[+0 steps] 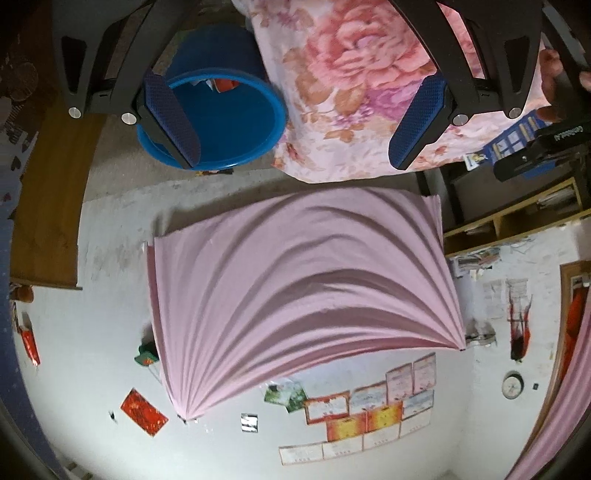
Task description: Collect trash
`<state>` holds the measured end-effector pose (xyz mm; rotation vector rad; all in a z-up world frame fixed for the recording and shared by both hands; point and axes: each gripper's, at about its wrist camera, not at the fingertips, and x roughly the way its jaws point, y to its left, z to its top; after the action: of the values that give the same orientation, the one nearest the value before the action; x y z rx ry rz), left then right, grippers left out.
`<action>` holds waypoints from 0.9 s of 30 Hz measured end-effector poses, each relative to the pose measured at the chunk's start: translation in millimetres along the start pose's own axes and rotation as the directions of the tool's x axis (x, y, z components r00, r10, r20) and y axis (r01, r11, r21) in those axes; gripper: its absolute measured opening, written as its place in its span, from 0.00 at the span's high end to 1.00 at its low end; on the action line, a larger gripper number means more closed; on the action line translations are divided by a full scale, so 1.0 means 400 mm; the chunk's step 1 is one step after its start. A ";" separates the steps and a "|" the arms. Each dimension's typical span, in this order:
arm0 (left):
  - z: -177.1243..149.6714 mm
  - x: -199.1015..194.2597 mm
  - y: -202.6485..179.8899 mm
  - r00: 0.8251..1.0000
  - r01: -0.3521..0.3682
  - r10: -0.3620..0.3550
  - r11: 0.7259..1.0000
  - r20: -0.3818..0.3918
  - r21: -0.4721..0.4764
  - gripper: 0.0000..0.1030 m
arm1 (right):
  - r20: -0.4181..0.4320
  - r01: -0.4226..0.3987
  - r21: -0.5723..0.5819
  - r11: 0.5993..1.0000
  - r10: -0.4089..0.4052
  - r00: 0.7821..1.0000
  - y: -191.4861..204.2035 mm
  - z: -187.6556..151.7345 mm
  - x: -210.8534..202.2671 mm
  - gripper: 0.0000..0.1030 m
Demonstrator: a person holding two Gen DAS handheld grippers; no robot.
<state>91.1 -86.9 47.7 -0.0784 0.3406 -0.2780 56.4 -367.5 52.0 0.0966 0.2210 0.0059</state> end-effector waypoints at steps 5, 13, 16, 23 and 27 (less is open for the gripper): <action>-0.045 -0.048 0.018 1.000 -0.024 0.024 1.000 0.006 0.002 0.02 | 0.046 0.027 -0.023 0.999 -0.026 0.999 0.046 -0.033 -0.066 0.00; -0.109 -0.096 0.056 0.999 -0.048 0.048 0.999 0.013 -0.009 0.02 | 0.080 0.065 -0.043 0.997 -0.062 0.995 0.093 -0.086 -0.125 0.00; -0.129 -0.103 0.061 0.998 -0.057 0.057 0.998 0.014 -0.003 0.02 | 0.083 0.062 -0.061 0.996 -0.057 0.995 0.105 -0.098 -0.132 0.00; -0.150 -0.101 0.073 0.998 -0.065 0.065 0.998 0.014 -0.005 0.02 | 0.070 0.066 -0.066 0.996 -0.061 0.996 0.116 -0.130 -0.132 0.00; -0.154 -0.098 0.081 0.998 -0.066 0.066 0.998 0.018 -0.006 0.02 | 0.059 0.072 -0.065 0.995 -0.068 0.996 0.115 -0.136 -0.124 0.00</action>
<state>43.0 -46.5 -1.6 -0.0747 0.3254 -0.2110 -3.9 -317.6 14.4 0.0226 0.1671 -0.0591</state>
